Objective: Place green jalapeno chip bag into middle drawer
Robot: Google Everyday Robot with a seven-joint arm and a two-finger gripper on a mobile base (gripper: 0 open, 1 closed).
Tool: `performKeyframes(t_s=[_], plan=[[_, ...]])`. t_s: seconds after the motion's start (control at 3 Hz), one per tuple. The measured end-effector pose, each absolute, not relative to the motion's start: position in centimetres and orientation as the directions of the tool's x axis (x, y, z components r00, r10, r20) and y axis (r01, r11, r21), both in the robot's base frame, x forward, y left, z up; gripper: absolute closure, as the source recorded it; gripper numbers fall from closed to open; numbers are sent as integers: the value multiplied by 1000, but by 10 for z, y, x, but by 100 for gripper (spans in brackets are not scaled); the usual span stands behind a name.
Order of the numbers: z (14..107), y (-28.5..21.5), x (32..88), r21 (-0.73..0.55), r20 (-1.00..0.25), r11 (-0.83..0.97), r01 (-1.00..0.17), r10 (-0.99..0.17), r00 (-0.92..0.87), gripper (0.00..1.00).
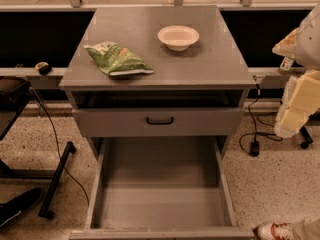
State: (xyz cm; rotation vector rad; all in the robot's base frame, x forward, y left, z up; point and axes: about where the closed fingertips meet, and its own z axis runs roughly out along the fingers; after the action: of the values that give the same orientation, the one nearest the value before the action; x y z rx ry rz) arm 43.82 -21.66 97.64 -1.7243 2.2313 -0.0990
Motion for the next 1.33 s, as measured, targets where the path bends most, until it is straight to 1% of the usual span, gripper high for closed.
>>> performKeyframes(t_s=[0.33, 0.67, 1.0, 1.33], plan=[[976, -214, 441, -250, -213, 266, -931, -953, -215, 0], [974, -184, 474, -283, -279, 224, -932, -950, -144, 0], [956, -136, 519, -301, -352, 172, -938, -934, -59, 0], [936, -90, 529, -358, -424, 86, -930, -902, 80, 0]])
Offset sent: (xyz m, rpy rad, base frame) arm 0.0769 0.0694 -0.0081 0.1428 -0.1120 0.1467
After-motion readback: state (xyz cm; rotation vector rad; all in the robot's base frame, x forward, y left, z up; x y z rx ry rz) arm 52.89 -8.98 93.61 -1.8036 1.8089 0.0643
